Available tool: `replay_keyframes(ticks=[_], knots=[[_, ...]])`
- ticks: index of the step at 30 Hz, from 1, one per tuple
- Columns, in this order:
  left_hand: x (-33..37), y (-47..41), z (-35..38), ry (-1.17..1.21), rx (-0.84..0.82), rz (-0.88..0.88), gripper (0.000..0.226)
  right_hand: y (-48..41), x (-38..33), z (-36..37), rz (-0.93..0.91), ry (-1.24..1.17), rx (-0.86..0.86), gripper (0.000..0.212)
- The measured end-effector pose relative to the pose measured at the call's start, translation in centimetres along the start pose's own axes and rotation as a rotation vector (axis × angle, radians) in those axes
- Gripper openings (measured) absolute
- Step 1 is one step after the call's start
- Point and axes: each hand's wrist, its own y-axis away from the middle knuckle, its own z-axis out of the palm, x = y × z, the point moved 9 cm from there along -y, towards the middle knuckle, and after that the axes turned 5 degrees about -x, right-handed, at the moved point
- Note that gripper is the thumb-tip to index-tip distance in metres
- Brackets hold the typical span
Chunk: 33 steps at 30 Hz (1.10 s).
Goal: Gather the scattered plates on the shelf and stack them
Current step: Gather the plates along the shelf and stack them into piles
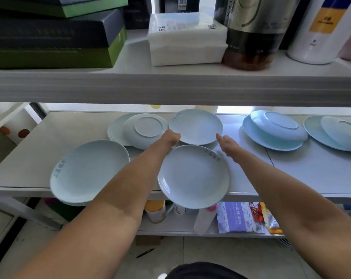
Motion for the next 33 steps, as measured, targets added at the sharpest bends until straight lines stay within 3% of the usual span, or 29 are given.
replay_keyframes(ticks=[4, 8, 14, 20, 22, 24, 29, 33], knots=[[0.2, 0.0, 1.4, 0.549, -0.066, -0.089, 0.041, -0.7, -0.6, 0.6, 0.037, -0.294, -0.083, 0.057], [-0.2, -0.3, 2.1, 0.77, -0.062, -0.186, 0.046, -1.6, -0.4, 0.8, 0.092, -0.451, -0.113, 0.059], [-0.2, -1.4, 2.3, 0.684, -0.069, -0.244, 0.047, -3.2, -0.5, 0.6, 0.09, -0.492, -0.113, 0.054], [1.6, -1.2, 3.3, 0.563, -0.078, -0.204, 0.003, -4.3, -1.2, -2.1, -0.04, -0.173, 0.138, 0.049], [1.7, -2.0, 2.9, 0.571, -0.023, -0.171, 0.018, -3.9, -1.7, -2.8, -0.096, -0.054, 0.182, 0.043], [2.0, -2.3, 2.7, 0.618, 0.006, -0.13, 0.016, -3.4, -2.2, -3.1, -0.136, 0.026, 0.19, 0.038], [2.2, -2.4, 1.5, 0.577, 0.022, -0.095, 0.049, -3.3, -1.8, -3.7, -0.154, 0.023, 0.217, 0.025], [1.9, -1.3, -1.1, 0.453, -0.019, -0.134, 0.048, -3.4, -0.5, -5.0, -0.071, -0.203, 0.188, 0.051]])
